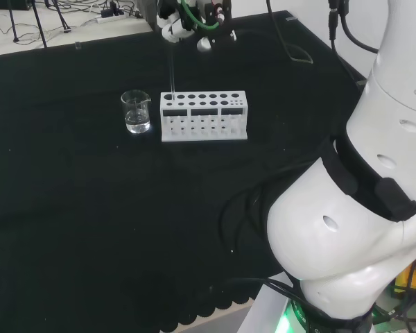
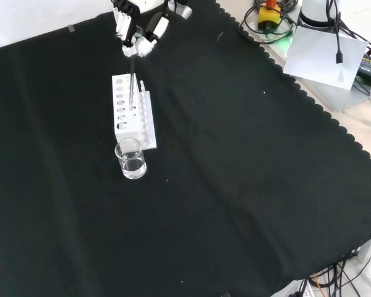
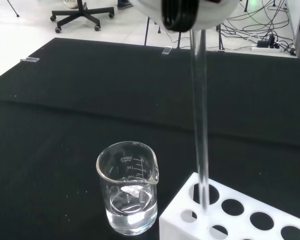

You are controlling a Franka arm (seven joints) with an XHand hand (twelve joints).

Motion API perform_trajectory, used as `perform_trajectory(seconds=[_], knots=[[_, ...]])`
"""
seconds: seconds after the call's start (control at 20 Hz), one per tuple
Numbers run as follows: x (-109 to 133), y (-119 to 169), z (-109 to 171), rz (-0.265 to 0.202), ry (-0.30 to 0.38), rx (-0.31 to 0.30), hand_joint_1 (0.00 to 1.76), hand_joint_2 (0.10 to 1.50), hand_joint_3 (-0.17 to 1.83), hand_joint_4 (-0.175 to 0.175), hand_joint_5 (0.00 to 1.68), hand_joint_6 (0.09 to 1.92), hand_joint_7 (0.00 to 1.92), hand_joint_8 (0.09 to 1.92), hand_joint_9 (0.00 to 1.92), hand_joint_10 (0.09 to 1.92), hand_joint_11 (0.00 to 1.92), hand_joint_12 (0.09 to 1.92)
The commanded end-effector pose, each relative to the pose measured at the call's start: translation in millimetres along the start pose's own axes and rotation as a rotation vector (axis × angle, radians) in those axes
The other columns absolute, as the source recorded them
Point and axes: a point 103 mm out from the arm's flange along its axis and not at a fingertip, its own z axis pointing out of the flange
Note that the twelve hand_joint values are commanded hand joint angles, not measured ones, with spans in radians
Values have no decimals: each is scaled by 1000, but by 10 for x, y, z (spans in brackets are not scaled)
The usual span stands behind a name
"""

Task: Put the glass rod back on the white test tube rack.

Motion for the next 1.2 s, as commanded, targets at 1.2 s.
perform_trajectory(seconds=[1.2], knots=[[147, 17, -17, -8, 0, 5, 1302, 908, 301, -175, 1120, 523, 1146, 1085, 1671, 853, 1677, 753]])
